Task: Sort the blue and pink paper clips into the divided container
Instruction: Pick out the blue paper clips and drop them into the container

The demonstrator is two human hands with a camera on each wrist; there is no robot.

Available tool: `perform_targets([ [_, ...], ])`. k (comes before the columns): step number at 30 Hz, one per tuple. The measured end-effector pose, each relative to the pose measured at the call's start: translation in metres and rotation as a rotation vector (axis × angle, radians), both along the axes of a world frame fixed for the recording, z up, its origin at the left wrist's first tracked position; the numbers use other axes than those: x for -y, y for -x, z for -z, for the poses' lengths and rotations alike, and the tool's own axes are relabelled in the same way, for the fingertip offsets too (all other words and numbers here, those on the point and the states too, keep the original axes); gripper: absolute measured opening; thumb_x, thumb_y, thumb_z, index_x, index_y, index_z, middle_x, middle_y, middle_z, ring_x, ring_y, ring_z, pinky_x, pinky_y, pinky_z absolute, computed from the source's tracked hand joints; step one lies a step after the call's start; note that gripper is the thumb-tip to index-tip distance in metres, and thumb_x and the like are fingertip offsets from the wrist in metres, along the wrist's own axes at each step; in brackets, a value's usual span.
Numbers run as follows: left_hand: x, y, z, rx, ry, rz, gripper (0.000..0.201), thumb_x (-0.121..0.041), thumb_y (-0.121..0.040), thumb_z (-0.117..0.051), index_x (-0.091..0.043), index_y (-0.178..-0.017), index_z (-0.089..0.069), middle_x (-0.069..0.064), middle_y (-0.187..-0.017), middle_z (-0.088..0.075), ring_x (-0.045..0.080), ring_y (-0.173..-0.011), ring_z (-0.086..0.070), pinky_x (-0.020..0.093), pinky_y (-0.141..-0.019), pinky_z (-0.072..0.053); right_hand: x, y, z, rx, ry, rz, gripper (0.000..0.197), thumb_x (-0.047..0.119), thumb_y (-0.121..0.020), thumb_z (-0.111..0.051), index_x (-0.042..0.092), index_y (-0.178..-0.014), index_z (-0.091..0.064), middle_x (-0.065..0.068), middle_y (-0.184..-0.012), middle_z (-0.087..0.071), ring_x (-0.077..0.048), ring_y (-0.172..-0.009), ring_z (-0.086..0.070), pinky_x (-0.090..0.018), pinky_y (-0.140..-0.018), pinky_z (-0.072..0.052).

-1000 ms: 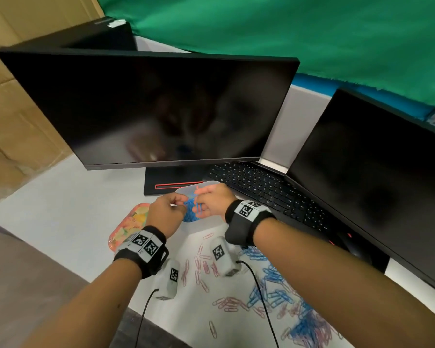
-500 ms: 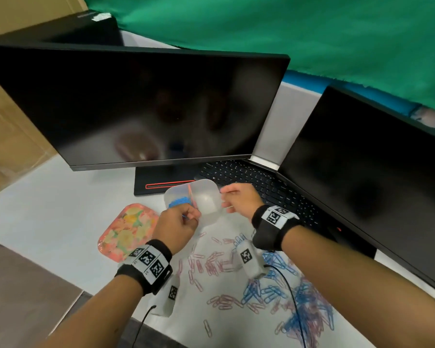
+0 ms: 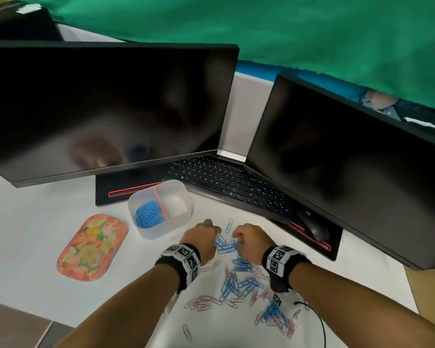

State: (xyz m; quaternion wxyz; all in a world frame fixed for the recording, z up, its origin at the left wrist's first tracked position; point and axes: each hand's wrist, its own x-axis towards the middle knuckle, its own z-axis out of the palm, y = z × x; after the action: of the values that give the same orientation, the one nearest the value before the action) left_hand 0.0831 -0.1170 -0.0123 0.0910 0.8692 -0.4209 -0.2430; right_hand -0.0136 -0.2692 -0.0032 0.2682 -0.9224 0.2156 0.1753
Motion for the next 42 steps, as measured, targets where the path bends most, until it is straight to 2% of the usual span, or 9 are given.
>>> perform_targets([
  [4, 0.008, -0.001, 0.014, 0.121, -0.144, 0.109, 0.047, -0.01, -0.086, -0.056, -0.022, -0.131, -0.047, 0.006, -0.127, -0.041, 0.027, -0.113, -0.047, 0.038, -0.087, -0.051, -0.01, 0.006, 0.011, 0.021, 0.083, -0.121, 0.031, 0.023, -0.088, -0.059, 0.014, -0.118, -0.059, -0.004, -0.116, -0.054, -0.023, -0.106, -0.055, -0.032, -0.091, -0.047],
  [10, 0.014, -0.004, 0.015, 0.183, -0.139, 0.135, 0.024, -0.012, -0.088, -0.056, -0.015, -0.112, -0.059, 0.005, -0.11, -0.054, 0.026, -0.105, -0.053, 0.036, -0.081, -0.048, -0.012, 0.014, 0.022, 0.079, 0.161, -0.204, 0.018, 0.017, -0.092, -0.051, 0.009, -0.102, -0.063, -0.009, -0.106, -0.059, -0.027, -0.097, -0.057, -0.035, -0.081, -0.049],
  [14, 0.014, -0.005, 0.014, 0.159, -0.156, 0.112, 0.023, -0.015, -0.091, -0.053, -0.011, -0.113, -0.058, 0.008, -0.113, -0.057, 0.027, -0.105, -0.056, 0.036, -0.082, -0.049, -0.009, 0.014, 0.025, 0.101, 0.132, -0.206, 0.021, 0.01, -0.092, -0.044, 0.006, -0.097, -0.064, -0.011, -0.101, -0.06, -0.028, -0.091, -0.059, -0.032, -0.077, -0.048],
  [18, 0.015, -0.006, 0.013, 0.065, -0.178, 0.022, 0.027, -0.019, -0.093, -0.053, -0.01, -0.118, -0.053, 0.01, -0.119, -0.055, 0.027, -0.11, -0.055, 0.037, -0.088, -0.048, -0.005, 0.012, 0.024, 0.123, 0.022, -0.066, 0.017, 0.01, -0.089, -0.052, 0.01, -0.093, -0.068, -0.007, -0.096, -0.065, -0.023, -0.087, -0.061, -0.029, -0.076, -0.051],
  [24, 0.014, -0.009, 0.012, -0.034, -0.177, -0.027, 0.032, -0.024, -0.092, -0.057, -0.009, -0.121, -0.053, 0.01, -0.121, -0.055, 0.026, -0.109, -0.056, 0.036, -0.092, -0.05, 0.008, 0.013, 0.018, 0.155, -0.199, 0.235, 0.015, 0.002, -0.082, -0.063, 0.006, -0.091, -0.074, 0.011, -0.065, -0.056, -0.007, -0.068, -0.056, -0.018, -0.073, -0.045],
  [28, 0.014, -0.009, 0.009, -0.073, -0.171, -0.057, 0.025, -0.022, -0.09, -0.06, -0.011, -0.112, -0.059, 0.009, -0.114, -0.062, 0.025, -0.1, -0.061, 0.035, -0.086, -0.054, 0.015, 0.015, 0.006, 0.149, -0.382, 0.434, 0.013, 0.005, -0.079, -0.069, 0.009, -0.091, -0.074, -0.006, -0.078, -0.069, -0.015, -0.065, -0.063, -0.022, -0.064, -0.054],
  [31, 0.013, -0.008, 0.008, -0.109, -0.144, -0.097, 0.02, -0.019, -0.087, -0.061, -0.013, -0.106, -0.062, 0.007, -0.108, -0.064, 0.024, -0.095, -0.062, 0.036, -0.085, -0.055, 0.018, 0.015, -0.004, 0.144, -0.585, 0.541, 0.011, 0.002, -0.08, -0.069, 0.005, -0.091, -0.072, -0.017, -0.082, -0.07, -0.021, -0.067, -0.063, -0.032, -0.069, -0.06],
  [38, 0.0, -0.009, 0.009, -0.193, 0.02, -0.189, 0.024, -0.023, -0.085, -0.064, -0.022, -0.109, -0.067, 0.001, -0.108, -0.067, 0.018, -0.096, -0.062, 0.024, -0.081, -0.048, 0.019, 0.016, -0.016, 0.132, -0.859, 0.665, 0.016, 0.001, -0.084, -0.066, 0.001, -0.1, -0.067, -0.019, -0.092, -0.072, -0.02, -0.07, -0.067, -0.032, -0.067, -0.057],
  [42, -0.015, -0.01, -0.002, -0.288, 0.197, -0.301, 0.022, -0.021, -0.086, -0.066, -0.015, -0.106, -0.071, -0.003, -0.092, -0.066, 0.011, -0.083, -0.058, 0.015, -0.072, -0.041, 0.012, 0.009, -0.026, 0.138, -0.908, 0.647, 0.015, 0.001, -0.085, -0.065, 0.001, -0.1, -0.067, -0.021, -0.094, -0.072, -0.021, -0.071, -0.068, -0.033, -0.07, -0.059],
])
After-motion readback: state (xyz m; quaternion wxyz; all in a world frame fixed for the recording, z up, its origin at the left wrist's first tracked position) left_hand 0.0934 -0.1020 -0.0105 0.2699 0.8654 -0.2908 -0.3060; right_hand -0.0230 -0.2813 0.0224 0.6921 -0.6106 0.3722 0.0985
